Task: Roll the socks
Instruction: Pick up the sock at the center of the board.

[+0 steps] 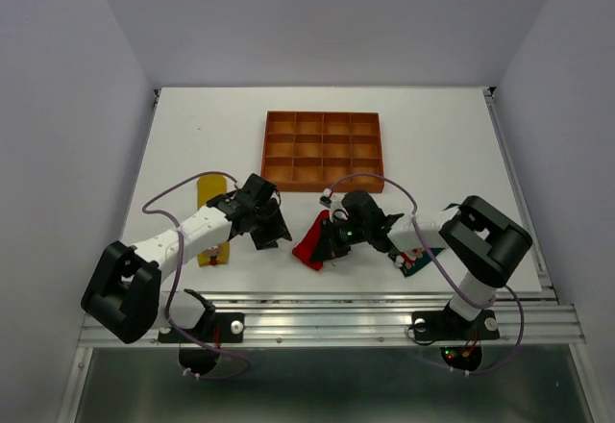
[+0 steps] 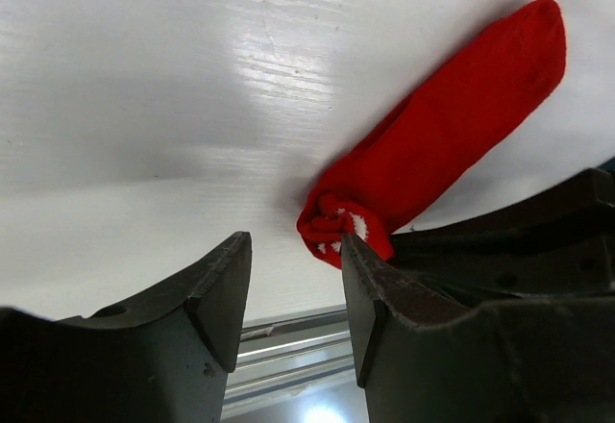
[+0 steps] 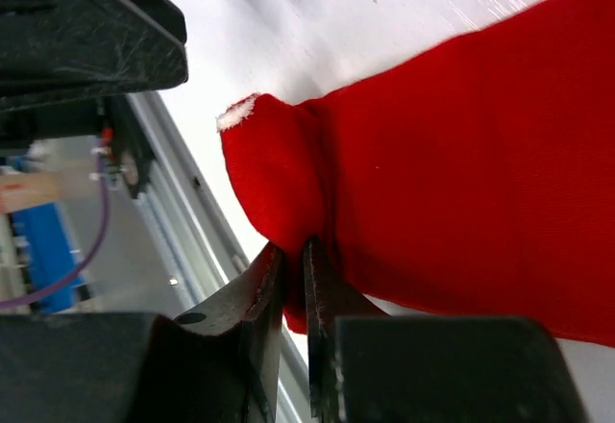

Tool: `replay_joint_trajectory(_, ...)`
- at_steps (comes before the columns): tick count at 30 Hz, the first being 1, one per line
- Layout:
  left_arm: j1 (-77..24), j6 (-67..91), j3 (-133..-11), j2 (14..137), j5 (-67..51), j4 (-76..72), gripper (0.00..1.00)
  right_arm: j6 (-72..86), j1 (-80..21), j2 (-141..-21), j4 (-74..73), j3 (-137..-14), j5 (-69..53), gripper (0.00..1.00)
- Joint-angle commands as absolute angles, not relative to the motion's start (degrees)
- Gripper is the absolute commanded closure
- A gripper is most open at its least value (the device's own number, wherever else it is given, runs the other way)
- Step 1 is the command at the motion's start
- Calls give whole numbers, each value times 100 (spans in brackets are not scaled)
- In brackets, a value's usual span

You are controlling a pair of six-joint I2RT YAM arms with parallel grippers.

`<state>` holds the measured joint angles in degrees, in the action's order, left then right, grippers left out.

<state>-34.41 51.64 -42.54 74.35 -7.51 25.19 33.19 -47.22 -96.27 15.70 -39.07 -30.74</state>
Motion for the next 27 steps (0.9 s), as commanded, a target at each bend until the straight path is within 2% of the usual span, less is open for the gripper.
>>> replay_joint_trajectory(1, -3489, 4992, -4166, 7286, -993, 2180, 47, 3998, -4430, -9984, 2310, -3604, -3841, 99)
replay_joint_trajectory(19, -3771, 4860, -4166, 8050, -1186, 1652, 47, 4482, -3814, -10819, 2268, -3849, -4412, 99)
replay_joint_trajectory(27, -3788, 4852, -4140, 7998, -1257, 1406, 47, 4104, -3814, -10802, 1424, -4218, -4122, 99)
